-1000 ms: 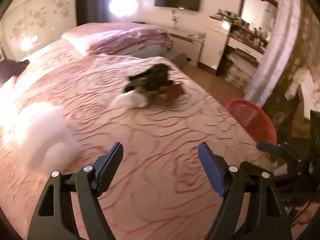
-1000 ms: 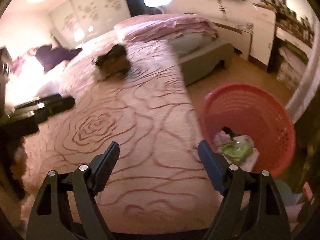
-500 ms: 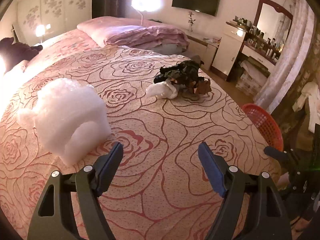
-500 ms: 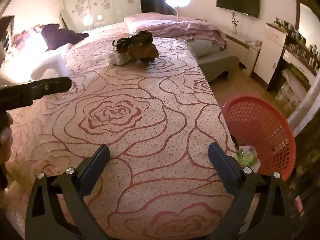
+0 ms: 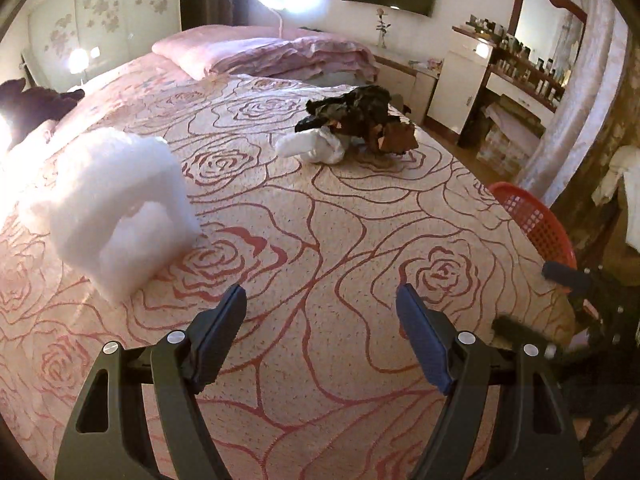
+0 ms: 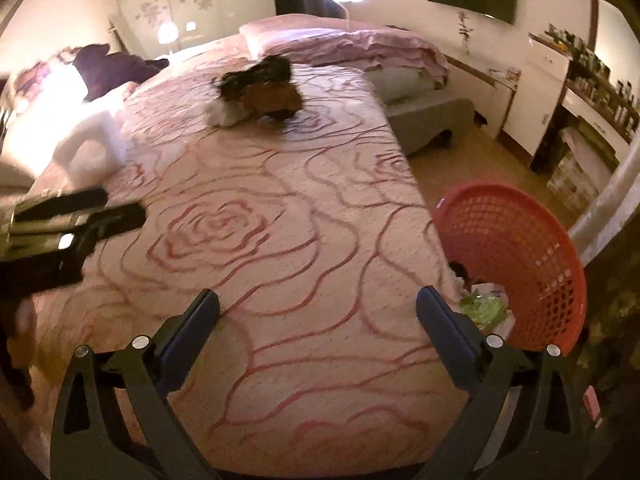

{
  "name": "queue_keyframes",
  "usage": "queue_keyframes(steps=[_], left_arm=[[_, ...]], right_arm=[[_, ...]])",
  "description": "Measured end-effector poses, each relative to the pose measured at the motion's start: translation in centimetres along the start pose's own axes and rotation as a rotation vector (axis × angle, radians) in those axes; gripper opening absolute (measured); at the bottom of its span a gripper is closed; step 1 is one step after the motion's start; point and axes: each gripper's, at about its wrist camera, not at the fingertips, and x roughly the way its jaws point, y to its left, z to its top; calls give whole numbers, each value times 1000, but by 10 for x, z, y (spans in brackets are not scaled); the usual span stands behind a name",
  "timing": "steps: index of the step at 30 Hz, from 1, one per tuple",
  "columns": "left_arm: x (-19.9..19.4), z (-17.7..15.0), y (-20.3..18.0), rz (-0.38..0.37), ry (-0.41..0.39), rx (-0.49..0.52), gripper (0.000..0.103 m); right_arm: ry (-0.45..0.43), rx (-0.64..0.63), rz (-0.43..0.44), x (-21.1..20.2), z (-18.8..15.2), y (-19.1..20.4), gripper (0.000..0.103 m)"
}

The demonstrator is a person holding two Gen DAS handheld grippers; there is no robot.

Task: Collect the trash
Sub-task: 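Grasp the black plastic bag with the right gripper and lift it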

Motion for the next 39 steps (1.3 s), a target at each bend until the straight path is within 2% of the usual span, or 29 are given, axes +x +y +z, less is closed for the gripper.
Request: queue_keyframes(steps=[7, 13, 18, 23, 25, 31, 34, 39], left_arm=[[2, 1, 11, 7, -7, -39, 74], [4, 3, 14, 17, -15, -44, 74], [6, 2, 13, 31, -27, -24, 74], [7, 1, 11, 48, -37, 0, 74], [7, 1, 11, 47, -40, -1, 74], [8, 1, 9, 56, -44, 8, 74], [9, 1, 10, 52, -46, 5, 74], [8, 1, 10, 54, -45, 0, 74]], right_arm=[[-85, 56, 1, 4, 55, -19, 96], [-132, 5, 33, 28, 112, -4, 96], [-139, -32, 62, 52, 147, 18, 96], [-102, -78, 67, 76, 163, 37, 96], [-78, -87, 80, 84, 165, 41, 89], [-14, -54, 145, 96, 161, 40, 49], [-22, -28, 155, 89, 157, 35, 44], [-45, 33, 184, 64, 142, 18, 43]])
